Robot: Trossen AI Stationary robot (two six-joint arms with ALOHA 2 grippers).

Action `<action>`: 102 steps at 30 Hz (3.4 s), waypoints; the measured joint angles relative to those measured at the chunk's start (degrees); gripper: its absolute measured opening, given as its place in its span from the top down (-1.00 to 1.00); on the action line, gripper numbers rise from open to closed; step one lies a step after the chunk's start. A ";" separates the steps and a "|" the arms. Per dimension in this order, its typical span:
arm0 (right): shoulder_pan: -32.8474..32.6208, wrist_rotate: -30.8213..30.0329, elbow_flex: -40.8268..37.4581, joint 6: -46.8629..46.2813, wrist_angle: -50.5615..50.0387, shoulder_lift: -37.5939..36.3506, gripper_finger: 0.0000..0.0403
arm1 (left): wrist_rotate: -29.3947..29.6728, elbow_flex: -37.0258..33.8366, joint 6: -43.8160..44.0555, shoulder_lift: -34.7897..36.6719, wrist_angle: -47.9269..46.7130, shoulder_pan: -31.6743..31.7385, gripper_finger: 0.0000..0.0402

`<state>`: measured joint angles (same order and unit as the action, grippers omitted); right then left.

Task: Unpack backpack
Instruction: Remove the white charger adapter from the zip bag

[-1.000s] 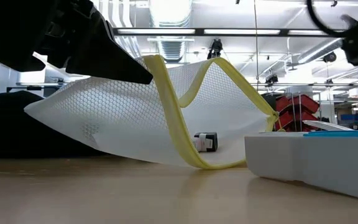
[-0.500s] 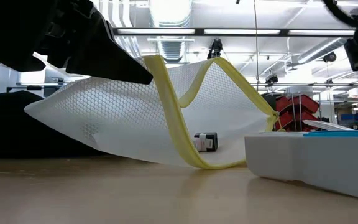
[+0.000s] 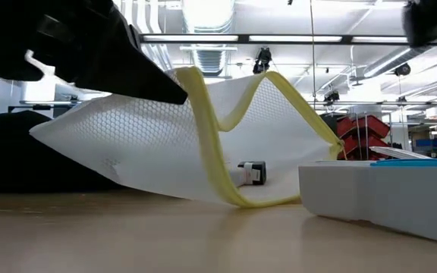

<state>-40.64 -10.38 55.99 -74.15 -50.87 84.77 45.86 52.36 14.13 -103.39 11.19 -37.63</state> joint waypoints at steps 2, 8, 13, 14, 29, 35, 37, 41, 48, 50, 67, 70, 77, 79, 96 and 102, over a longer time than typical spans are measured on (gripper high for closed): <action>0.27 -4.82 2.32 4.65 0.43 0.00 0.15 | -1.40 0.00 0.00 0.00 0.18 0.00 1.00; 0.97 -21.37 5.75 29.01 16.18 1.89 0.20 | -1.48 0.00 0.45 0.09 6.46 0.80 1.00; 4.23 -20.86 5.49 49.27 32.58 7.24 0.28 | -1.41 2.62 -0.02 1.75 7.84 0.92 1.00; 5.00 -20.90 5.69 51.33 33.27 8.55 0.30 | -1.48 3.46 -0.04 2.23 7.69 0.52 1.00; 16.77 -16.90 6.10 58.79 33.94 16.59 0.52 | -5.56 4.46 7.45 2.38 -7.56 -1.55 1.00; 19.86 -13.22 5.94 61.08 33.89 16.59 0.38 | -4.86 4.28 8.78 2.27 -7.61 -1.50 1.00; 21.08 -9.96 5.85 60.13 34.00 16.59 0.27 | -4.89 4.21 9.44 2.27 -7.94 -1.57 1.00; 23.38 -8.97 5.19 57.86 33.97 16.59 0.00 | -4.82 4.13 12.05 2.25 -9.52 -1.57 1.00; 25.74 -7.78 4.78 51.06 35.38 17.50 -0.28 | -4.82 3.94 12.78 2.23 -9.65 -1.57 1.00; 25.63 -7.52 4.72 49.45 35.42 18.72 -0.29 | -4.82 3.74 12.55 2.21 -9.67 -1.60 1.00; 17.64 4.70 4.86 40.97 32.55 17.83 0.15 | -4.71 0.46 17.94 2.21 -10.43 -1.97 1.00; 15.80 -2.74 5.64 41.03 33.81 16.46 0.18 | -3.33 0.46 17.94 2.21 -10.52 -1.95 1.00; 14.52 -7.38 5.49 38.89 33.66 17.42 0.15 | -1.40 0.46 17.53 2.25 -11.10 -1.95 1.00; 14.81 -8.35 5.50 35.28 33.87 18.39 0.10 | 0.19 0.46 17.51 2.25 -11.39 -1.95 1.00; 16.17 -12.48 5.55 21.50 32.94 20.26 -0.68 | 1.69 0.46 17.29 2.29 -11.37 -1.92 1.00; 16.04 -11.69 6.63 21.08 33.96 19.10 -0.64 | 1.64 0.46 17.27 2.67 -10.15 -1.95 1.00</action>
<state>-24.60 -22.06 62.62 -53.07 -16.91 103.88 47.50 52.82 31.40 -100.72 1.03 -39.57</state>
